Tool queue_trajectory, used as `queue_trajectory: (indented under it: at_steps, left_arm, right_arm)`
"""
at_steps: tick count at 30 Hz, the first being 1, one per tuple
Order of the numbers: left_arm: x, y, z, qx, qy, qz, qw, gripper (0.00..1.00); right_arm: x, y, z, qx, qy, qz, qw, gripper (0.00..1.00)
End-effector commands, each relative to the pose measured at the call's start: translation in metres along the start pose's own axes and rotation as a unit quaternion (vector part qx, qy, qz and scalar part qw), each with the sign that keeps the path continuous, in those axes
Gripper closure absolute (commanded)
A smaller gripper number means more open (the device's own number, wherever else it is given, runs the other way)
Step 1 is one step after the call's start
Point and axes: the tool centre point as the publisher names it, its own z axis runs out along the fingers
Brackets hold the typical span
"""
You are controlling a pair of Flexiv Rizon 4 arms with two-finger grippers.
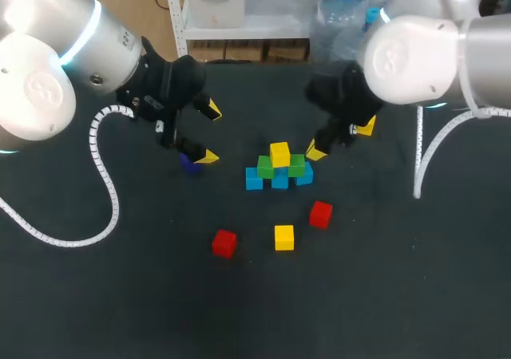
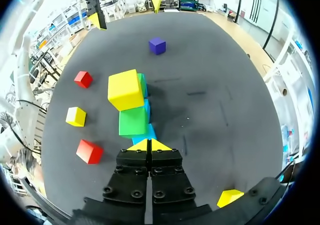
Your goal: Place the blue cubes, place green cubes on the blue cubes, place the yellow cubes on the green cubes, then place the red cubes on the yellow cubes, and place purple cube on the red cubes.
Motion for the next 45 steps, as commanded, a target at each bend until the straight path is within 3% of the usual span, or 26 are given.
queue_trajectory:
  at_steps: [1,39,45]
  left_arm:
    - [0.0018,-0.0002,-0.0002,0.0,-0.003,0.002,1.0,0.0]
    - [0.0018,-0.0002,-0.0002,0.0,-0.003,0.002,1.0,0.0]
    - [0.0018,-0.0002,-0.0002,0.0,-0.003,0.002,1.0,0.0]
  right_arm:
    - [-0.0025,-0.002,0.0011,-0.002,0.002,-0.001,1.0,1.0]
    - [-0.0087,-0.0021,0.0058,-0.014,0.005,-0.011,1.0,1.0]
    - [-0.001,-0.0027,0.0,-0.003,0.011,0.0,1.0,1.0]
